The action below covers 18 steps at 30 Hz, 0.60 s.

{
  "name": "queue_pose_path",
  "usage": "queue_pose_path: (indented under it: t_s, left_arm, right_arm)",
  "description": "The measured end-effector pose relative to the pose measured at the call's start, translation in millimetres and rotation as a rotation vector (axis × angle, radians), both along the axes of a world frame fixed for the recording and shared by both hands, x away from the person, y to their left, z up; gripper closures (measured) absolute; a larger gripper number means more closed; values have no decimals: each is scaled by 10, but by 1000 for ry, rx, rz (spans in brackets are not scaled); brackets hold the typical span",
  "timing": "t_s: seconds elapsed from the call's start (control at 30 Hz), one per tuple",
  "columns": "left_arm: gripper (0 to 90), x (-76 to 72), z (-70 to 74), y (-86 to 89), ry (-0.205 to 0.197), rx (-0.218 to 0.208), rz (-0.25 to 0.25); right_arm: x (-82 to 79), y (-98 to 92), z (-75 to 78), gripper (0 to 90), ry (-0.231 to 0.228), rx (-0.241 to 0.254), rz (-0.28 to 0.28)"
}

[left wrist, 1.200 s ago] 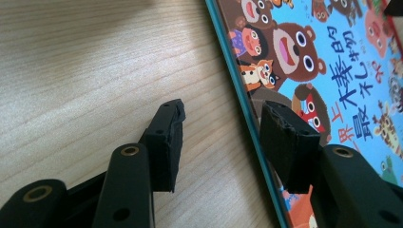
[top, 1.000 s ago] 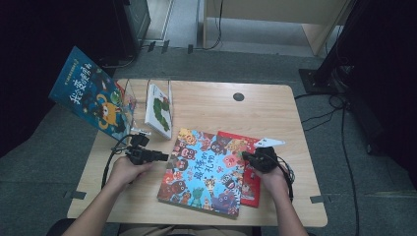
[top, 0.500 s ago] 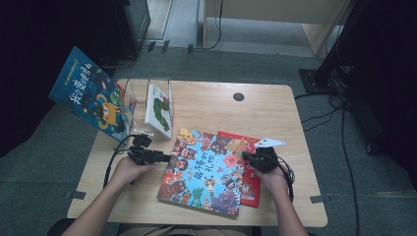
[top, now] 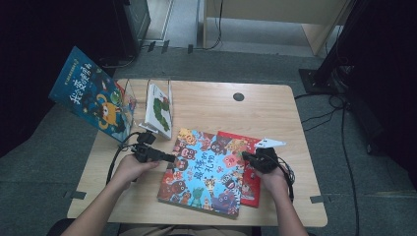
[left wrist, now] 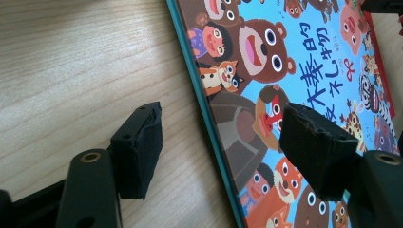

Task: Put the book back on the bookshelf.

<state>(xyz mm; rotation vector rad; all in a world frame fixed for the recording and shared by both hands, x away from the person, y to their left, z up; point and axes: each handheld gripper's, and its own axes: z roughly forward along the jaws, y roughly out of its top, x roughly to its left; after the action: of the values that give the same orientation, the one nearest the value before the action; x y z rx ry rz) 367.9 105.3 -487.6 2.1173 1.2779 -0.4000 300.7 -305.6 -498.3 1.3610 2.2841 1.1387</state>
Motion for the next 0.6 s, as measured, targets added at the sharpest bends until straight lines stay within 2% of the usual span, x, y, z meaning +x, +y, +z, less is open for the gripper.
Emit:
queue_pose_path:
  t_s: [0.3, 0.6]
  left_arm:
    - [313, 27, -16, -123, 8, 42, -41]
    - [327, 44, -35, -196, 39, 18, -33]
  right_arm:
    - [-5, -1, -1, 900, -8, -10, 8]
    - [-7, -1, -5, 900, -18, -12, 10]
